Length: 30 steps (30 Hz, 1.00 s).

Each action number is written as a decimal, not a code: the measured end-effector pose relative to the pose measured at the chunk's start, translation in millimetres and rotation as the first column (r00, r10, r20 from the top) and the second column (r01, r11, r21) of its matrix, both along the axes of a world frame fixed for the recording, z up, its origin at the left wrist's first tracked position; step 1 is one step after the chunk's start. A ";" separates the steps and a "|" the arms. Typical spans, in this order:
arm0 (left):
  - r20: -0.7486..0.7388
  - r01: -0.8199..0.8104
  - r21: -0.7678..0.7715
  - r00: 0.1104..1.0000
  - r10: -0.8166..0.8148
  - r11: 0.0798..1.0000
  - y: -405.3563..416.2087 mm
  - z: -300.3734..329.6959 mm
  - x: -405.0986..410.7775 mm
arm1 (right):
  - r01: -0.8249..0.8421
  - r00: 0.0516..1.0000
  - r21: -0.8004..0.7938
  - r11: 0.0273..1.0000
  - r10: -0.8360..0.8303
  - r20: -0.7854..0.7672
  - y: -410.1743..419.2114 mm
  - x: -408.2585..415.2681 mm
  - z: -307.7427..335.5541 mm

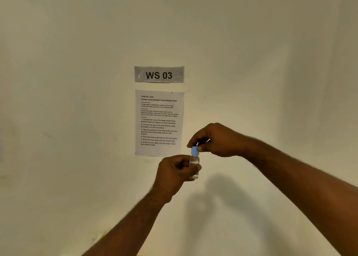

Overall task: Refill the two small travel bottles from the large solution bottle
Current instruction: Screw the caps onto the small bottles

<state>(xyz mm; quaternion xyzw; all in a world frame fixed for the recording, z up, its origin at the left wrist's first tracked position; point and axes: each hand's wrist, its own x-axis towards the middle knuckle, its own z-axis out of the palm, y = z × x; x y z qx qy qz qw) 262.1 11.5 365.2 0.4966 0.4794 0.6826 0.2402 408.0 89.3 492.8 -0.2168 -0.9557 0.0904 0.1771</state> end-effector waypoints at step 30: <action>-0.037 0.006 0.028 0.999 -0.005 1.000 -19.6 18.8 1.0 | 0.117 0.993 0.059 0.991 -0.115 -0.035 -34.9 -3.0 37.3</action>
